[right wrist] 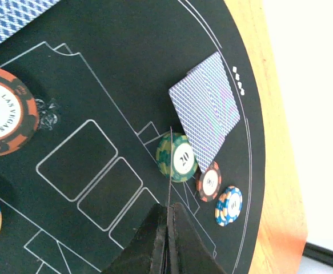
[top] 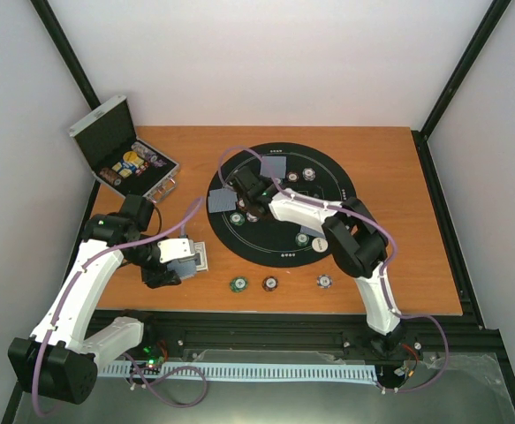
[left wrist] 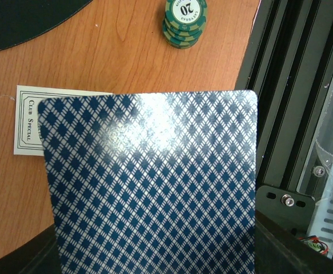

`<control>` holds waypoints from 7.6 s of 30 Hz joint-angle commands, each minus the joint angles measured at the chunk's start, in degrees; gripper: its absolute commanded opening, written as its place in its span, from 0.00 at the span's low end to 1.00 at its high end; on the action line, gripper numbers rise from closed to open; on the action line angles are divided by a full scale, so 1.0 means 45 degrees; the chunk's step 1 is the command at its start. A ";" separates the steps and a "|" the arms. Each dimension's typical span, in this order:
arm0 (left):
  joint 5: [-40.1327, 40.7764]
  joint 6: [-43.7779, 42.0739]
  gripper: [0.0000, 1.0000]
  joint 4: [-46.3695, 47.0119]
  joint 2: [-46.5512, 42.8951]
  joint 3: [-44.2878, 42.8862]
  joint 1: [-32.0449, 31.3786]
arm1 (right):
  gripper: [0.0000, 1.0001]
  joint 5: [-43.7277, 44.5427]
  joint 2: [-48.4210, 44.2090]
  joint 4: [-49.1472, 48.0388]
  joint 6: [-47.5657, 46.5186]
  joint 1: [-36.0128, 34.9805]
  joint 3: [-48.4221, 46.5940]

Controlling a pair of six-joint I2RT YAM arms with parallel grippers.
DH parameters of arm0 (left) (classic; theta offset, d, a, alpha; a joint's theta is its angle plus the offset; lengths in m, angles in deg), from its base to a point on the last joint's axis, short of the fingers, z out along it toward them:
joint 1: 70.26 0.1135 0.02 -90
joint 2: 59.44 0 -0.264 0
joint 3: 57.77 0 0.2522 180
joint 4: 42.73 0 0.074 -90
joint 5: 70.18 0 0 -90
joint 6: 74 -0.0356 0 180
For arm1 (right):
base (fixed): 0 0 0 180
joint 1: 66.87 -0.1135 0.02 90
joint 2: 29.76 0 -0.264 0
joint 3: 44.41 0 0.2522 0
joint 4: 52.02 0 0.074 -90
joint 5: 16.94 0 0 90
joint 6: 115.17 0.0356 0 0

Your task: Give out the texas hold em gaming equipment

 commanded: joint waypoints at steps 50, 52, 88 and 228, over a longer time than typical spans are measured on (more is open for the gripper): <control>-0.0401 0.0259 0.01 -0.0013 -0.0125 -0.0518 0.0000 | 0.44 -0.8827 -0.1038 0.2872 0.9894 0.4181 -0.0520; -0.0339 0.0259 0.01 -0.0023 -0.0110 -0.0564 0.0000 | 0.40 -0.8944 -0.0303 0.2967 0.9933 0.4306 -0.1005; -0.0075 0.0181 0.01 0.0166 0.0215 -0.0565 0.0000 | 0.19 -0.8993 0.4043 0.3778 1.0351 0.4438 -0.5501; 0.0054 0.0308 0.01 -0.0055 0.0083 -0.0677 0.0000 | 0.03 0.2754 0.0720 -0.1351 0.1460 0.0320 0.1055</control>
